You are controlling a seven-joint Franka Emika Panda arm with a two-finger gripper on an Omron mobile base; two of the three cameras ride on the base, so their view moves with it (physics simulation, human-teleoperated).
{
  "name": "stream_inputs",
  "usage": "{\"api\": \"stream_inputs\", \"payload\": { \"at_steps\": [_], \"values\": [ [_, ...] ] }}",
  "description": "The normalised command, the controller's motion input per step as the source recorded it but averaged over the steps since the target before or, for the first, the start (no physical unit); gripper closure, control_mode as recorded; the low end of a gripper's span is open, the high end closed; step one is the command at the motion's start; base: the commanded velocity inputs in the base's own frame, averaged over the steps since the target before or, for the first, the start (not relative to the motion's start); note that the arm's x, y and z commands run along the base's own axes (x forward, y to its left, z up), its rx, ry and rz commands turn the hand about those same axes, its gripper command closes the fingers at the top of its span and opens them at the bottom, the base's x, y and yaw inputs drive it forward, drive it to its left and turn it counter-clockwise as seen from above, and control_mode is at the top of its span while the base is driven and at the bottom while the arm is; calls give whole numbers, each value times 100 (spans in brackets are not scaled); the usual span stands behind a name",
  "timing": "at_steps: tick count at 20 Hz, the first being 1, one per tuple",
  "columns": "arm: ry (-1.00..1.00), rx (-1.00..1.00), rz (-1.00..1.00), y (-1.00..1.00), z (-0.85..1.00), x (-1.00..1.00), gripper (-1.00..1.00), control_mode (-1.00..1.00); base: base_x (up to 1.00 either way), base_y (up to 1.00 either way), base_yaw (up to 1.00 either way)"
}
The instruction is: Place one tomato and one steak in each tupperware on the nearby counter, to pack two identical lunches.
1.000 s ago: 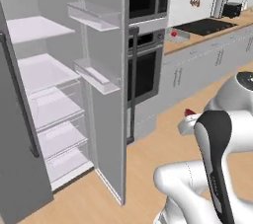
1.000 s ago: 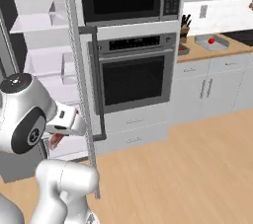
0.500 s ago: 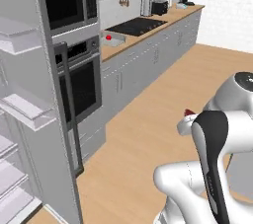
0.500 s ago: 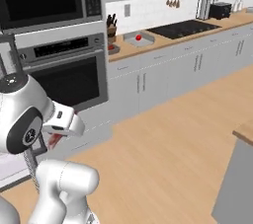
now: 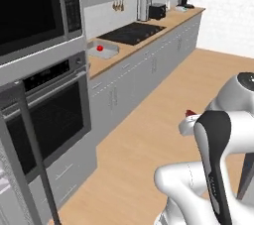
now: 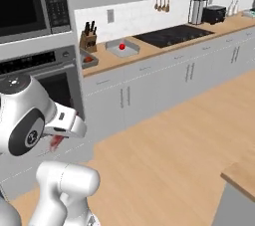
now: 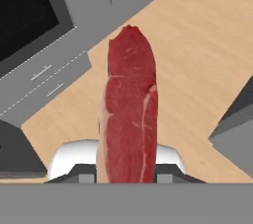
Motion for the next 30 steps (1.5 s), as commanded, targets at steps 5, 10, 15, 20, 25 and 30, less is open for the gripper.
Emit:
{"api": "stream_inputs", "payload": {
  "at_steps": [5,10,15,20,25,30],
  "values": [
    [0,0,0,0,0,0,100,100,100,-2,23],
    [0,0,0,0,0,0,100,100,100,-30,26],
    [0,0,0,0,0,0,100,100,100,-60,17],
    [0,0,0,0,0,0,100,100,100,-48,20],
    [0,0,0,0,0,0,100,100,100,-21,38],
    [0,0,0,0,0,0,100,100,100,-10,45]
  ]
}}
